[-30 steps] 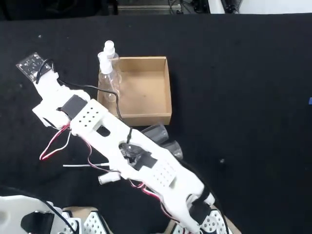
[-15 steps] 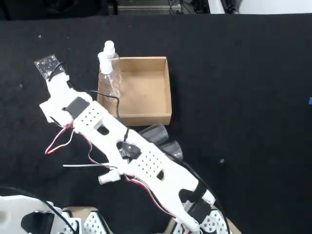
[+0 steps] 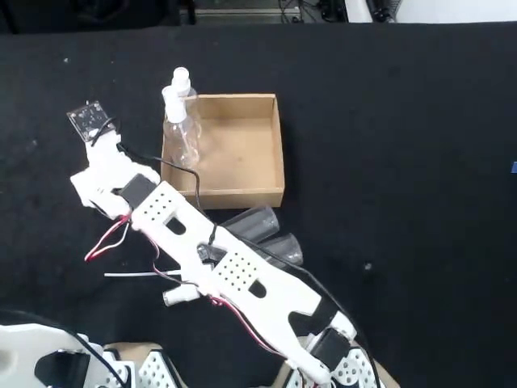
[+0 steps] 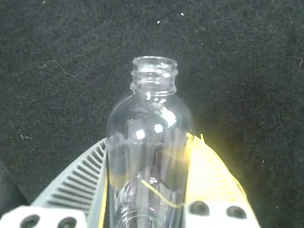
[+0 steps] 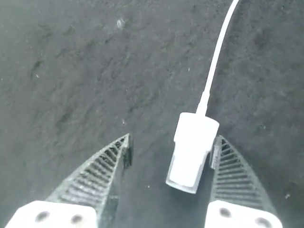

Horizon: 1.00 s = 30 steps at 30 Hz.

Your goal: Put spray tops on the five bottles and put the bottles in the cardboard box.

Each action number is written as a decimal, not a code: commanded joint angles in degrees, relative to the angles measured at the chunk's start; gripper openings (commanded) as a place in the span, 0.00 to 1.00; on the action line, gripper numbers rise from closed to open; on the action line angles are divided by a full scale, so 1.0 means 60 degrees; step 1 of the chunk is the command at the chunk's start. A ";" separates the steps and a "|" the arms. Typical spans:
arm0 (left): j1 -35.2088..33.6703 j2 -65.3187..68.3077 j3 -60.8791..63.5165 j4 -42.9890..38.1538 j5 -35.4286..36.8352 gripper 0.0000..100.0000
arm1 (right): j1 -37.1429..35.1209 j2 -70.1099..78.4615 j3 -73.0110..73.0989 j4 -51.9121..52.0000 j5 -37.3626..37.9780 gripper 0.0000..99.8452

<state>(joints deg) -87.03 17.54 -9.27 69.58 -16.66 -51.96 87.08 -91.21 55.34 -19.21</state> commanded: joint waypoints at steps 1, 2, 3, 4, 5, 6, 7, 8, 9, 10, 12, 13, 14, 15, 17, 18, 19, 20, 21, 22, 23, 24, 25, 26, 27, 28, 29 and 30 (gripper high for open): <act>-0.0095 -0.0161 -0.0491 -0.0029 -0.0117 0.03 | 0.0249 -0.0095 -0.0652 -0.0498 -0.0059 0.24; -0.0095 -0.0161 -0.0491 -0.0029 -0.0117 0.03 | 0.0249 -0.0022 -0.0652 -0.0571 -0.0059 0.24; -0.0095 -0.0161 -0.0491 -0.0029 -0.0117 0.03 | 0.0249 0.0051 -0.0652 -0.0645 -0.0059 0.24; -0.0095 -0.0161 -0.0491 -0.0029 -0.0117 0.03 | 0.0249 0.0110 -0.0667 -0.0645 -0.0059 0.24; -0.0095 -0.0161 -0.0491 -0.0029 -0.0117 0.03 | 0.0249 0.0154 -0.0667 -0.0645 -0.0059 0.24; -0.0095 -0.0161 -0.0476 -0.0029 -0.0117 0.03 | 0.0249 0.0154 -0.0667 -0.0659 -0.0059 0.24; -0.0095 -0.0161 -0.0476 -0.0029 -0.0117 0.03 | 0.0249 0.0154 -0.0667 -0.0703 -0.0059 0.24; -0.0095 -0.0161 -0.0476 -0.0029 -0.0117 0.03 | 0.0249 0.0154 -0.0667 -0.0703 -0.0059 0.24; -0.0095 -0.0161 -0.0476 -0.0029 -0.0117 0.03 | 0.0264 0.0154 -0.0667 -0.0703 -0.0059 0.24; -0.0095 -0.0161 -0.0476 -0.0029 -0.0117 0.03 | 0.0264 0.0154 -0.0667 -0.0674 -0.0059 0.24; -0.0110 -0.0161 -0.0476 -0.0029 -0.0117 0.03 | 0.0278 0.0168 -0.0652 -0.0630 -0.0059 0.18; -0.0110 -0.0161 -0.0491 -0.0029 -0.0117 0.03 | 0.0337 0.0168 -0.0652 -0.0630 -0.0073 0.14; -0.0110 -0.0161 -0.0491 -0.0029 -0.0117 0.03 | 0.0396 0.0168 -0.0637 -0.0615 -0.0103 0.09; -0.0110 -0.0161 -0.0491 -0.0029 -0.0117 0.03 | 0.0396 0.0168 -0.0637 -0.0542 -0.0278 0.05; -0.0110 -0.0161 -0.0491 -0.0029 -0.0117 0.03 | 0.0469 0.0110 -0.0652 -0.0117 -0.0747 0.01; -0.0110 -0.0161 -0.0505 -0.0029 -0.0117 0.03 | 0.0484 0.0095 -0.0667 0.0073 -0.0923 0.04; -0.0110 -0.0161 -0.0505 -0.0029 -0.0117 0.03 | 0.0498 0.0095 -0.0725 0.0249 -0.1026 0.06; -0.0110 -0.0161 -0.0520 -0.0029 -0.0117 0.03 | 0.0498 0.0081 -0.0740 0.0440 -0.1055 0.08; -0.0110 -0.0161 -0.0535 -0.0029 -0.0117 0.03 | 0.0498 0.0066 -0.0755 0.0601 -0.1055 0.09; -0.0110 -0.0161 -0.0549 -0.0029 -0.0117 0.03 | 0.0498 0.0007 -0.0755 0.0791 -0.1040 0.09; -0.0110 -0.0161 -0.0549 -0.0029 -0.0117 0.03 | 0.0498 -0.0095 -0.0755 0.1011 -0.1040 0.08; -0.0110 -0.0161 -0.0549 -0.0029 -0.0117 0.03 | 0.0484 -0.0183 -0.0755 0.1275 -0.1026 0.07; -0.0110 -0.0161 -0.0564 -0.0029 -0.0117 0.03 | 0.0454 -0.0271 -0.0755 0.1597 -0.1026 0.05; -0.0110 -0.0161 -0.0564 -0.0029 -0.0117 0.03 | 0.0440 -0.0374 -0.0755 0.1949 -0.1011 0.04; -0.0110 -0.0161 -0.0564 -0.0029 -0.0117 0.03 | 0.0425 -0.0505 -0.0755 0.2256 -0.1011 0.03; -0.0110 -0.0161 -0.0579 -0.0029 -0.0117 0.03 | 0.0410 -0.0652 -0.0755 0.2549 -0.1011 0.02; -0.0110 -0.0161 -0.0579 -0.0029 -0.0117 0.03 | 0.0410 -0.0828 -0.0755 0.2842 -0.0996 0.02; -0.0110 -0.0161 -0.0579 -0.0029 -0.0117 0.03 | 0.0410 -0.0989 -0.0755 0.3121 -0.0996 0.01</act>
<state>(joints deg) -87.03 17.54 -9.27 69.58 -16.66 -50.99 86.99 -93.85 68.70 -24.84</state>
